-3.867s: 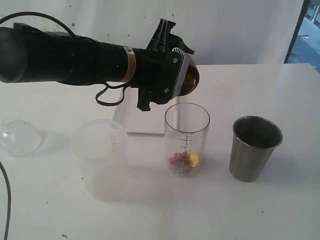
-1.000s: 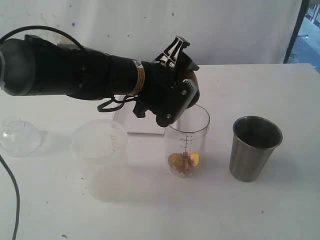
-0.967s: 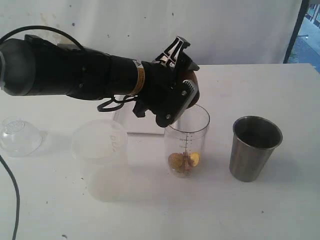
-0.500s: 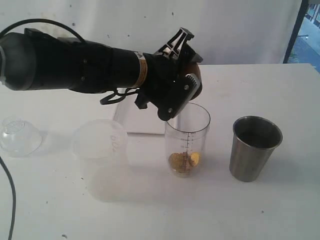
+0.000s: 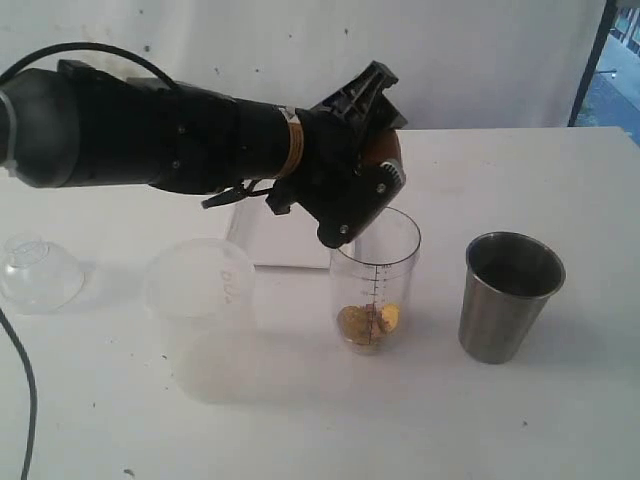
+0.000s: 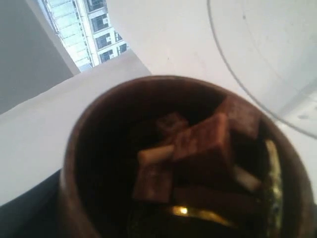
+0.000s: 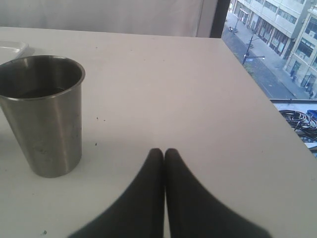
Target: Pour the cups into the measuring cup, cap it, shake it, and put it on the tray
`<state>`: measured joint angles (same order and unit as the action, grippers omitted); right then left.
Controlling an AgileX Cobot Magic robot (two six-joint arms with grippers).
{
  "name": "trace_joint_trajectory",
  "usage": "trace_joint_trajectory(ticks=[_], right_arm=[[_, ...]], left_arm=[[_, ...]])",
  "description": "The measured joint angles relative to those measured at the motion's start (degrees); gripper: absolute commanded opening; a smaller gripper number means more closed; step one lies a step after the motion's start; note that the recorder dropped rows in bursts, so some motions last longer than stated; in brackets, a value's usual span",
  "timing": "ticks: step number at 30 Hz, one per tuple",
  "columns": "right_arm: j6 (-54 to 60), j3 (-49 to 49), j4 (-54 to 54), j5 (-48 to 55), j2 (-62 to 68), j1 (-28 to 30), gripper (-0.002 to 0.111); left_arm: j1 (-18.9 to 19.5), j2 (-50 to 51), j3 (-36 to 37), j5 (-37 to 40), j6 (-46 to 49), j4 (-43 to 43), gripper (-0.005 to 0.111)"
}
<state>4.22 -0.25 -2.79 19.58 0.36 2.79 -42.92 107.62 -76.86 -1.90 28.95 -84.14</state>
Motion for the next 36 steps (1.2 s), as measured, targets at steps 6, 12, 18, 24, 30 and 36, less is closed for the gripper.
trace_joint_trajectory(ticks=[6,12,18,24,30,36], right_arm=[[0.0,0.0,0.0,0.0,0.0,0.0,0.0],[0.0,0.0,0.0,0.0,0.0,0.0,0.0],[0.0,0.0,0.0,0.0,0.0,0.0,0.0],[0.0,0.0,0.0,0.0,0.0,0.0,0.0],[0.0,0.0,0.0,0.0,0.0,0.0,0.0],[0.0,0.0,0.0,0.0,0.0,0.0,0.0]], left_arm=[[-2.4,0.0,0.0,2.9,0.6,0.0,0.0],[-2.6,-0.1,0.0,7.2,0.6,-0.1,0.0],[-3.1,-0.1,0.0,8.5,0.6,-0.1,0.0],[-3.4,-0.1,0.0,8.6,0.6,-0.1,0.0],[-3.6,-0.1,0.0,8.7,0.6,-0.1,0.0],[-3.9,-0.1,0.0,8.7,1.7,-0.5,0.0]])
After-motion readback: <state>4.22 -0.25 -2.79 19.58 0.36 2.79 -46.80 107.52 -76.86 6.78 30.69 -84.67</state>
